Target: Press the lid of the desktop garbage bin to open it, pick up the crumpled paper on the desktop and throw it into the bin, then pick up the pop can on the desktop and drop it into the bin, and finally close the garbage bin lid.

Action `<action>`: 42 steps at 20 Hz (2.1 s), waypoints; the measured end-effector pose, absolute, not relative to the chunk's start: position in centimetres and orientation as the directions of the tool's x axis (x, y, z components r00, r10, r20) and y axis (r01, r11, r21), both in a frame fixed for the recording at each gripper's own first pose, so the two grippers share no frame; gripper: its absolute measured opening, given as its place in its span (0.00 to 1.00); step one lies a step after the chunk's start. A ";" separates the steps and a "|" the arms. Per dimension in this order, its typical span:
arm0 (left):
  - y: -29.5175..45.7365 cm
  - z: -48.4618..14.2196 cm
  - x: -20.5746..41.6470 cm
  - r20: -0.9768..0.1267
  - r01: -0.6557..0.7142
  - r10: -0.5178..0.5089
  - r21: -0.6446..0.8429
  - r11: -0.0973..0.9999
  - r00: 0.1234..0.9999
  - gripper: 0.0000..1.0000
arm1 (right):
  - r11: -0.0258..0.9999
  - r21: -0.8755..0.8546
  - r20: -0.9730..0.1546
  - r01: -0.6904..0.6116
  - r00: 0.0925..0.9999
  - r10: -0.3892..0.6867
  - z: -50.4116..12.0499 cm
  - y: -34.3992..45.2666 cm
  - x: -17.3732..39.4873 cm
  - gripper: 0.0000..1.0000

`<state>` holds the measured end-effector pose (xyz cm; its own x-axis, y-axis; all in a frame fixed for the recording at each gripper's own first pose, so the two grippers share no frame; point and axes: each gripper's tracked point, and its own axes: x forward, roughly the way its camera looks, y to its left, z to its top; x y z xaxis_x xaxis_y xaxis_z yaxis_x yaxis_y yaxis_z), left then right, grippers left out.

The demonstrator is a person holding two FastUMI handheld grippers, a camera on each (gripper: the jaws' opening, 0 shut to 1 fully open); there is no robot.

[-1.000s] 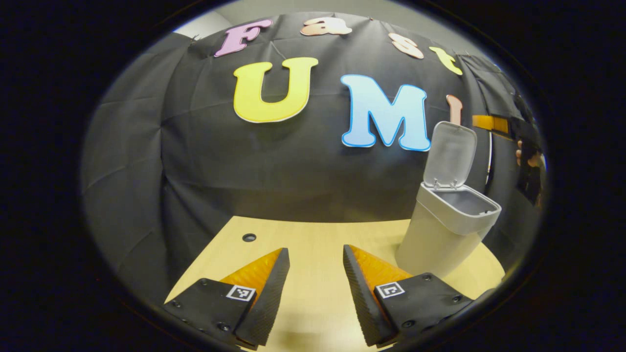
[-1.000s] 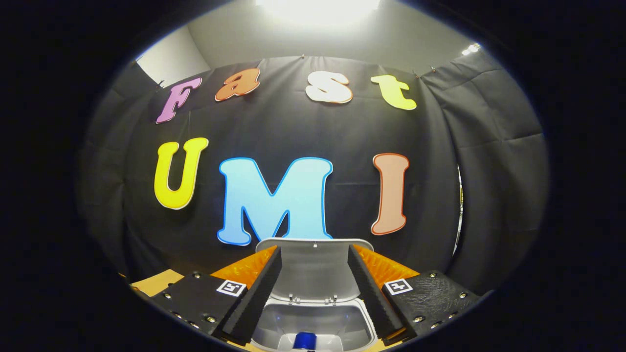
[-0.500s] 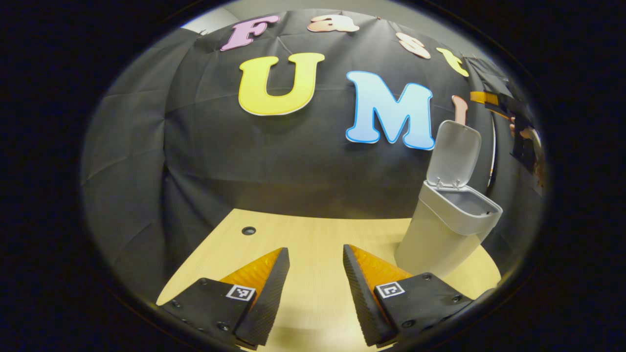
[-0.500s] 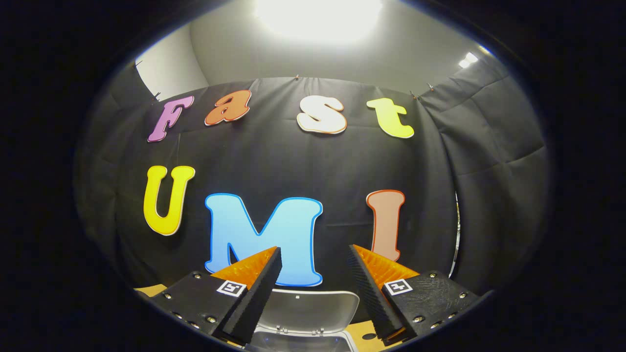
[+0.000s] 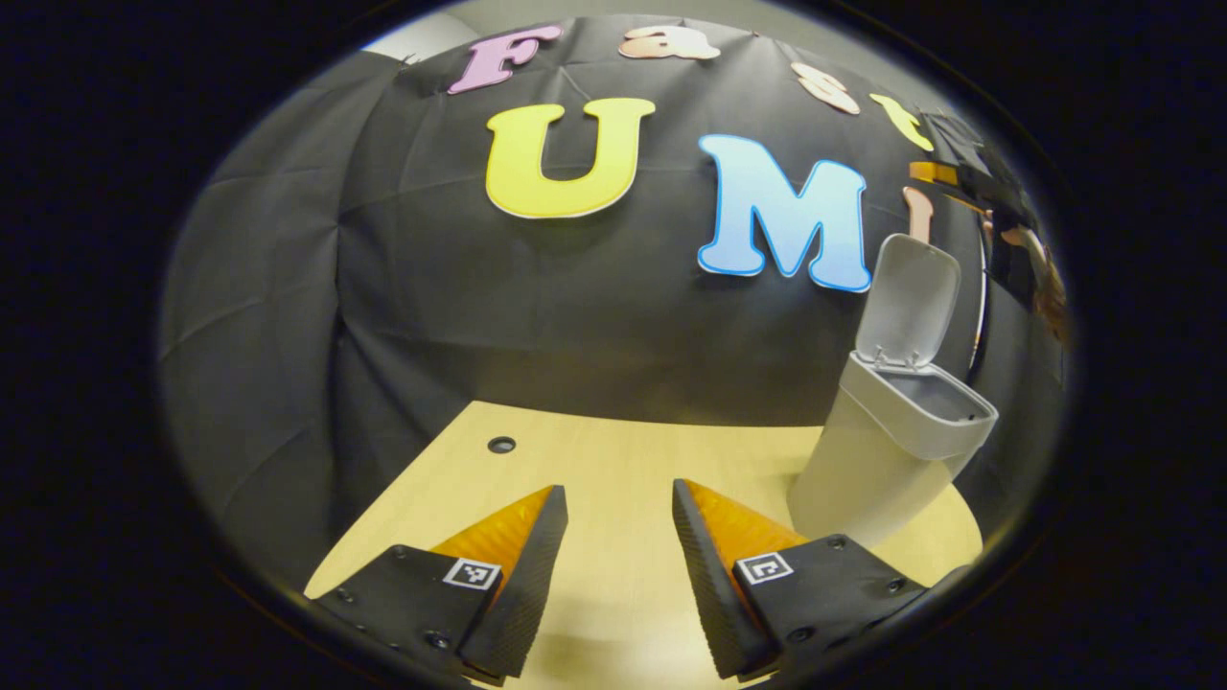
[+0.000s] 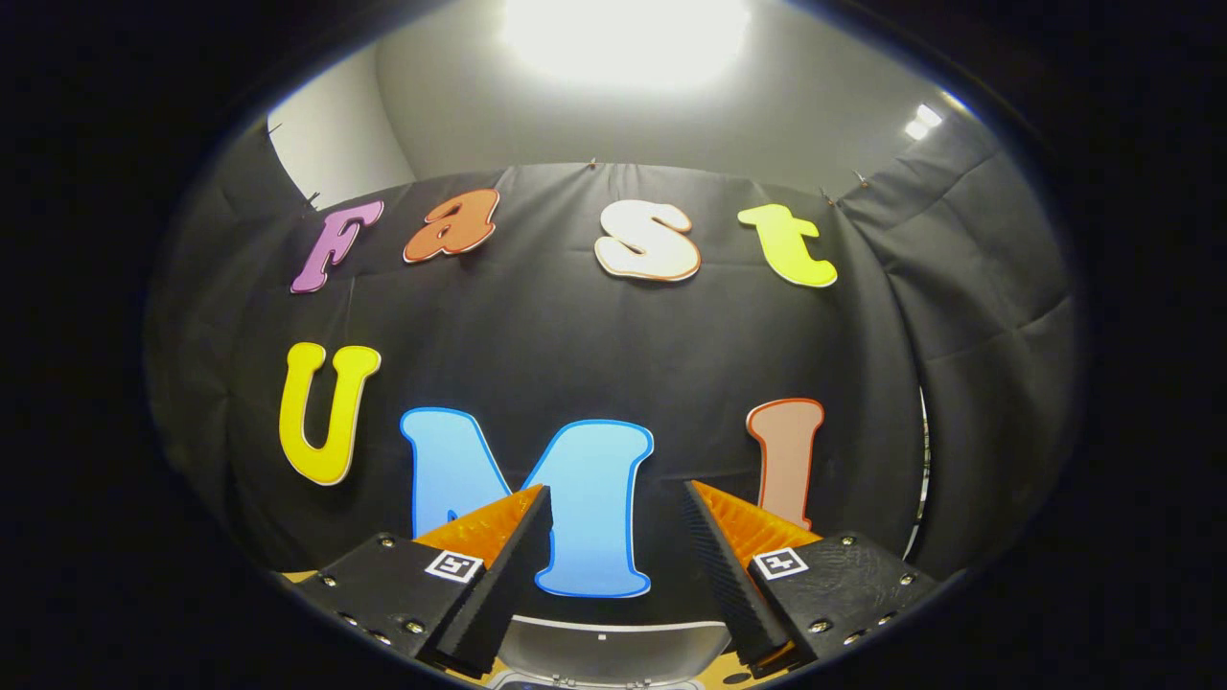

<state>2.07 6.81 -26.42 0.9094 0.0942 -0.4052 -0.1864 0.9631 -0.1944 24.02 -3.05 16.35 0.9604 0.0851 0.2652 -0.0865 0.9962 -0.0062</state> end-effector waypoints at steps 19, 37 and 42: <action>8.0 -28.3 0.8 -0.449 -0.230 0.115 -0.211 0.950 0.886 0.78 | 0.991 -0.058 0.037 -0.124 0.991 0.127 7.6 -1.4 27.8 0.88; 7.8 -27.5 0.8 -0.429 -0.212 0.105 -0.209 0.955 0.897 0.75 | 0.984 0.036 -0.014 -0.177 0.984 0.178 3.5 -1.7 20.1 0.88; 6.4 -26.3 0.8 -0.413 -0.180 0.084 -0.200 0.963 0.907 0.75 | 0.985 0.042 -0.097 -0.169 0.980 0.173 -0.3 -1.9 17.6 0.88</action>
